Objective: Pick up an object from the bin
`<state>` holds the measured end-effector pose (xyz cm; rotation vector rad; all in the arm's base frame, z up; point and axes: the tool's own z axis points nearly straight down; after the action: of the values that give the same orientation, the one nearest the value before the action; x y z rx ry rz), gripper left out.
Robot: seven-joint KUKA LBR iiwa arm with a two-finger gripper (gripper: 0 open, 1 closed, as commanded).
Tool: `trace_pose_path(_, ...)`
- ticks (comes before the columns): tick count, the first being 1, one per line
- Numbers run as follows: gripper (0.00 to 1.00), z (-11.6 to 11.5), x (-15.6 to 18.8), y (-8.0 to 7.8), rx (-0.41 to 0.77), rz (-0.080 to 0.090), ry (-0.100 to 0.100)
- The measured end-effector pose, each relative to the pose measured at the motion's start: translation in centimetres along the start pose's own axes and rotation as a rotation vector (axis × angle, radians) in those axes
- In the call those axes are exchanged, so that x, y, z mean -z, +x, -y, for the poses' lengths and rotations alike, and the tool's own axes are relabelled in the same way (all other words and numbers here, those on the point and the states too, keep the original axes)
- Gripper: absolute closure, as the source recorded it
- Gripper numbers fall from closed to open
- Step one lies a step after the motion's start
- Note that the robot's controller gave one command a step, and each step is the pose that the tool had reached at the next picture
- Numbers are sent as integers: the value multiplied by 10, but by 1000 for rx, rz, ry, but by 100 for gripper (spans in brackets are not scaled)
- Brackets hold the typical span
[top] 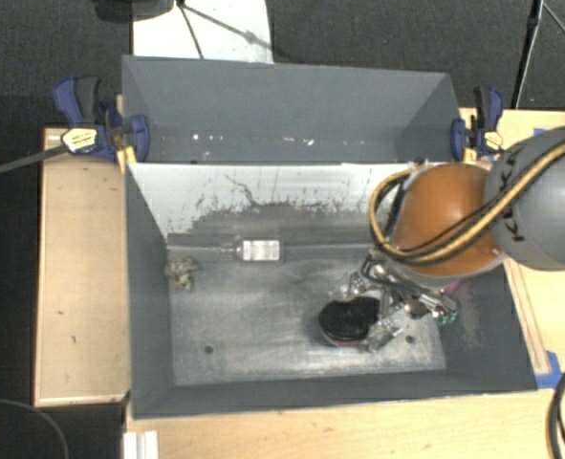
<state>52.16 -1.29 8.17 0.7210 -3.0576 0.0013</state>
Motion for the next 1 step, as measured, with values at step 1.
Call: trace_pose_path(1, 100, 0, 0, 0, -1, 0, 0)
